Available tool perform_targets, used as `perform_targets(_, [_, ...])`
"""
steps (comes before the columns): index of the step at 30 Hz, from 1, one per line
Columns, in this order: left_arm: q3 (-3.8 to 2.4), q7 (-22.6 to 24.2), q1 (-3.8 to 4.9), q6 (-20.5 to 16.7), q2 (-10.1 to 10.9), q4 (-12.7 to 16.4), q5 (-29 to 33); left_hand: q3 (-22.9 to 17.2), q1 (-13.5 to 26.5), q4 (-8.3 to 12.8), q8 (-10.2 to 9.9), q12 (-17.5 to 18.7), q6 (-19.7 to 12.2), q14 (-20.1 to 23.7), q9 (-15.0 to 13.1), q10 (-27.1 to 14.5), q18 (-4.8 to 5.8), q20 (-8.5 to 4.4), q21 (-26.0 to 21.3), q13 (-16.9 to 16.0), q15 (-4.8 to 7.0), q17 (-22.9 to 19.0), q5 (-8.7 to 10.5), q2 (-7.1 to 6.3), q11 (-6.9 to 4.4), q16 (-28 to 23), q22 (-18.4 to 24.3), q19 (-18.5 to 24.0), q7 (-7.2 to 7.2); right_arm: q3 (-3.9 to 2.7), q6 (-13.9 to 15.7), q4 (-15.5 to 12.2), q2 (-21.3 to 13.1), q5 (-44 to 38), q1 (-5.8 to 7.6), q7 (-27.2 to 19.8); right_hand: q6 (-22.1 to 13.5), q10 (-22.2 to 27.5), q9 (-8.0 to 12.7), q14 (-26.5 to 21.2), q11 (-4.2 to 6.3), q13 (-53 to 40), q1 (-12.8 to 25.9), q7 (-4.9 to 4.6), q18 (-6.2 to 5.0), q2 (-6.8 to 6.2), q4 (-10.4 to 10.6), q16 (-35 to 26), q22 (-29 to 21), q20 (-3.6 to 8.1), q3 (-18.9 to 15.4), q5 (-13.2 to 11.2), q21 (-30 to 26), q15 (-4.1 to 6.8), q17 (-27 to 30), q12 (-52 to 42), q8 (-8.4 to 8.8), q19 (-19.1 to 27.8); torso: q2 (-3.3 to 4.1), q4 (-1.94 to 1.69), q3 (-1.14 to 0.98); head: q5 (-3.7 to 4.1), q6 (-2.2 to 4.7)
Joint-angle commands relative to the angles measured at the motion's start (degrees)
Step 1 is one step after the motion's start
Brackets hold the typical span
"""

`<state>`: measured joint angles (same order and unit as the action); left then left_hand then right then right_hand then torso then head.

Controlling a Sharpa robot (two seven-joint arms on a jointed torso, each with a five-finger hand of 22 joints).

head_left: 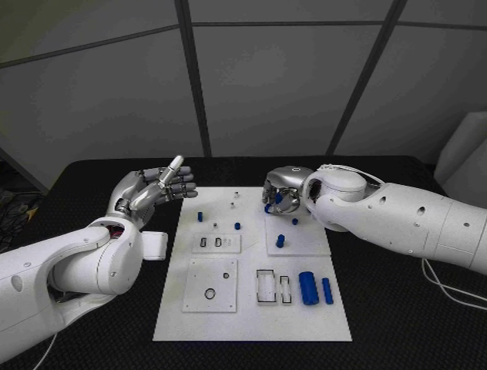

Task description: Assemble the parts on the task board

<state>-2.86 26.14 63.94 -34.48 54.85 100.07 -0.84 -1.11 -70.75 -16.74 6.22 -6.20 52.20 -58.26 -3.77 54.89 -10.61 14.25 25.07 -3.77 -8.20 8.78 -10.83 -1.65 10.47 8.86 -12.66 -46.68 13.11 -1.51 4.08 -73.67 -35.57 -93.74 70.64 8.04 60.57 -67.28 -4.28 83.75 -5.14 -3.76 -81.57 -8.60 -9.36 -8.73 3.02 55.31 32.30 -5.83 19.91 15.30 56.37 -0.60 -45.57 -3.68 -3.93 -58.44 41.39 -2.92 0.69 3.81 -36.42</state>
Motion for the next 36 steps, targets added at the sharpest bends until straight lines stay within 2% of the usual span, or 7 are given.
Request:
perform_targets(1, [-0.07, 0.0, 0.07, 0.8, 0.0, 0.2, -0.6, 0.4, -0.4, 0.1, -0.2, 0.3, -0.2, 0.4, 0.1, -0.2, 0.38, 0.12, 0.3, 0.1, -0.18, 0.1, 0.22, -0.04, 0.40, -0.2, -0.1, 0.3, 0.34, -0.02, -1.7, 0.2, 0.2, -0.4, 0.15, 0.1, 0.7, -0.5, -0.1, 1.9, 0.10, -0.1, -0.5, 0.12, -0.42, 0.11, -0.1, 1.6, 1.7, 0.07, 0.7, 0.0, 1.3, 0.20, -1.6, -0.1, -0.14, -0.9, 0.13, 0.01, -0.01, -0.03, -0.11])
perform_targets(11, [-0.07, -0.1, 0.07, 0.9, 0.1, 0.2, -0.6, 0.4, -0.4, 0.1, -0.2, 0.3, -0.2, 0.4, 0.1, -0.2, 0.38, 0.12, 0.3, 0.1, -0.18, 0.1, 0.22, -0.04, 0.40, -0.2, -0.1, 0.3, 0.34, 0.00, -2.5, 1.0, 0.7, -0.4, 0.15, 0.2, 1.6, -1.2, -0.2, 2.1, 0.17, -0.1, -0.6, 0.16, 0.11, 0.29, -0.5, 5.8, 5.8, 0.13, 2.4, -0.7, 4.7, 0.26, -5.5, -0.1, -0.10, -2.2, 0.27, 0.07, -0.03, -0.08, -0.44])
perform_targets(18, [-0.08, -0.2, 0.08, 1.0, 0.1, 0.1, -0.6, 0.4, -0.4, 0.1, -0.2, 0.4, -0.1, 0.4, 0.0, -0.2, 0.38, 0.13, 0.3, 0.1, -0.19, 0.1, 0.22, 0.01, 0.40, -0.3, -0.1, 0.4, 0.32, 0.00, -0.8, 1.5, 1.0, -0.4, 0.15, -0.2, 2.3, -1.9, -0.3, 2.3, 0.32, -0.1, -0.4, 0.20, 0.37, 0.53, -0.4, 8.0, 7.9, 0.16, 3.1, 0.0, 6.3, 0.33, -7.6, -0.1, -0.21, -3.0, 0.31, 0.09, -0.02, -0.10, -0.54])
perform_targets(24, [-0.08, -0.2, 0.08, 1.1, 0.1, 0.0, -0.6, 0.4, -0.4, 0.1, -0.2, 0.4, -0.1, 0.4, 0.0, -0.2, 0.38, 0.13, 0.3, 0.1, -0.19, 0.1, 0.22, 0.01, 0.41, -0.3, -0.1, 0.4, 0.32, 0.00, 2.0, 1.6, 0.9, -0.4, 0.15, -0.5, 3.6, -3.5, -0.6, 2.8, 0.72, -0.3, -0.8, 0.39, 1.13, 1.05, -1.0, 11.7, 12.9, 0.42, 4.2, 0.4, 9.8, 0.68, -11.8, -0.4, -0.61, -5.8, 0.40, 0.19, -0.04, -0.09, -0.55])
perform_targets(28, [-0.08, -0.3, 0.08, 1.1, 0.2, 0.1, -0.6, 0.4, -0.4, 0.1, -0.2, 0.4, -0.1, 0.4, 0.0, -0.2, 0.38, 0.13, 0.3, 0.1, -0.19, 0.1, 0.22, 0.01, 0.41, -0.3, -0.1, 0.4, 0.32, 0.00, 5.1, 0.6, 0.3, -0.4, 0.14, -0.6, 4.4, -4.4, -0.7, 3.0, 0.93, -0.4, -0.9, 0.50, 1.58, 1.07, -1.4, 13.8, 15.8, 0.62, 4.9, 1.2, 11.8, 0.88, -13.9, -0.4, -0.79, -7.2, 0.41, 0.15, -0.02, -0.09, -0.55])
perform_targets(31, [-0.08, -0.3, 0.08, 1.2, 0.3, 0.1, -0.6, 0.4, -0.4, 0.1, -0.2, 0.4, -0.1, 0.4, 0.0, -0.2, 0.38, 0.13, 0.3, 0.1, -0.19, 0.1, 0.22, 0.01, 0.41, -0.3, -0.1, 0.4, 0.32, -0.02, 8.2, -0.7, -0.3, -0.4, 0.14, -0.7, 4.8, -4.9, -0.8, 3.0, 1.03, -0.4, -0.8, 0.53, 1.75, 1.02, -1.6, 14.9, 17.0, 0.71, 5.3, 1.7, 12.7, 0.95, -15.1, -0.4, -0.83, -7.7, 0.41, 0.16, -0.04, -0.20, -0.44])
perform_targets(36, [-0.08, -0.4, 0.09, 1.3, 0.4, 0.1, -0.6, 0.4, -0.4, 0.1, -0.2, 0.4, -0.1, 0.4, 0.0, -0.2, 0.38, 0.13, 0.3, 0.1, -0.19, 0.1, 0.22, 0.01, 0.41, -0.3, -0.1, 0.4, 0.32, -0.05, 13.3, -1.7, -0.4, 0.1, 0.15, -0.3, 5.0, -5.1, -0.9, 2.8, 1.02, -0.3, -0.4, 0.52, 1.80, 0.68, -1.9, 15.5, 17.6, 0.76, 5.8, 3.5, 13.4, 0.94, -15.3, -0.1, -0.64, -7.6, 0.47, 0.09, 0.08, -0.22, -0.15])
